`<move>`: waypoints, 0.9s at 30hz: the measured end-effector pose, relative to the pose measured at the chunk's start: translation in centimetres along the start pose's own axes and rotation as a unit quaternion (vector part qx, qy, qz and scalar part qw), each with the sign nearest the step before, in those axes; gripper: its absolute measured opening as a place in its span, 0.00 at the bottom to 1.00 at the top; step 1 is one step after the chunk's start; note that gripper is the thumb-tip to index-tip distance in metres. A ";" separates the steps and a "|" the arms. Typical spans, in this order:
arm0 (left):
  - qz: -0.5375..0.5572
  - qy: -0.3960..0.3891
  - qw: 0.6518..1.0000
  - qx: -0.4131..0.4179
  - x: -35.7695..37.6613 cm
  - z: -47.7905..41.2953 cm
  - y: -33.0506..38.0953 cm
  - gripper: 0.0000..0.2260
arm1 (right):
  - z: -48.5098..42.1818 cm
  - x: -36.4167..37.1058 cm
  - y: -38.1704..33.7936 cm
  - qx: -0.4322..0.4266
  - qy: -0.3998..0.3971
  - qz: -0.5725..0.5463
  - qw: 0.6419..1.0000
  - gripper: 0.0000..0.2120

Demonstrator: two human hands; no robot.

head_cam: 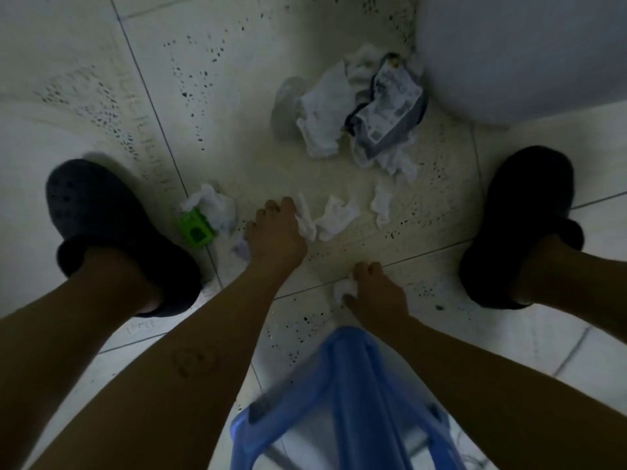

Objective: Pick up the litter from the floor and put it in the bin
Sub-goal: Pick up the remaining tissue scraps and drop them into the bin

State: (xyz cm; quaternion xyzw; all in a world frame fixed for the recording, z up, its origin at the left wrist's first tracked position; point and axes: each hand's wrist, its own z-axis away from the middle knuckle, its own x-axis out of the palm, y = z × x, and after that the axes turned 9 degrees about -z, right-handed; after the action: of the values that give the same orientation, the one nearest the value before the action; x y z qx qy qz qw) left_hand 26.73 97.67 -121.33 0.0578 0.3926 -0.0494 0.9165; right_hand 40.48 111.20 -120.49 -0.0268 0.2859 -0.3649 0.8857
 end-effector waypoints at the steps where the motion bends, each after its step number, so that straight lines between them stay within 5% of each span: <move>1: 0.016 0.004 1.000 0.000 0.1 -0.2 0.0 0.17 | -0.2 -0.2 0.5 -0.013 0.011 -0.005 1.000 0.17; 8: 0.131 -0.004 0.991 -0.024 -0.8 0.9 -0.6 0.13 | -2.2 -4.6 -0.7 -0.153 0.009 0.059 0.986 0.14; 14: 0.275 0.039 0.960 -0.030 -1.7 1.4 -0.9 0.09 | -3.8 -6.4 -4.1 -0.238 0.106 0.112 0.959 0.14; 21: 0.287 0.082 0.954 -0.033 -3.4 0.6 -2.0 0.09 | -5.5 -5.2 -5.0 -0.173 0.064 0.117 0.976 0.13; 27: 0.245 0.082 0.966 0.004 -5.4 0.2 -2.5 0.06 | -4.3 -6.3 -4.4 -0.121 0.061 -0.075 0.988 0.08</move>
State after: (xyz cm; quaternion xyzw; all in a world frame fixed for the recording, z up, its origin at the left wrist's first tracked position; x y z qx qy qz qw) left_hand 22.85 95.41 -117.42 0.1595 0.4398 0.1802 0.8653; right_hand 31.87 112.82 -119.90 -0.1327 0.3790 -0.3944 0.8266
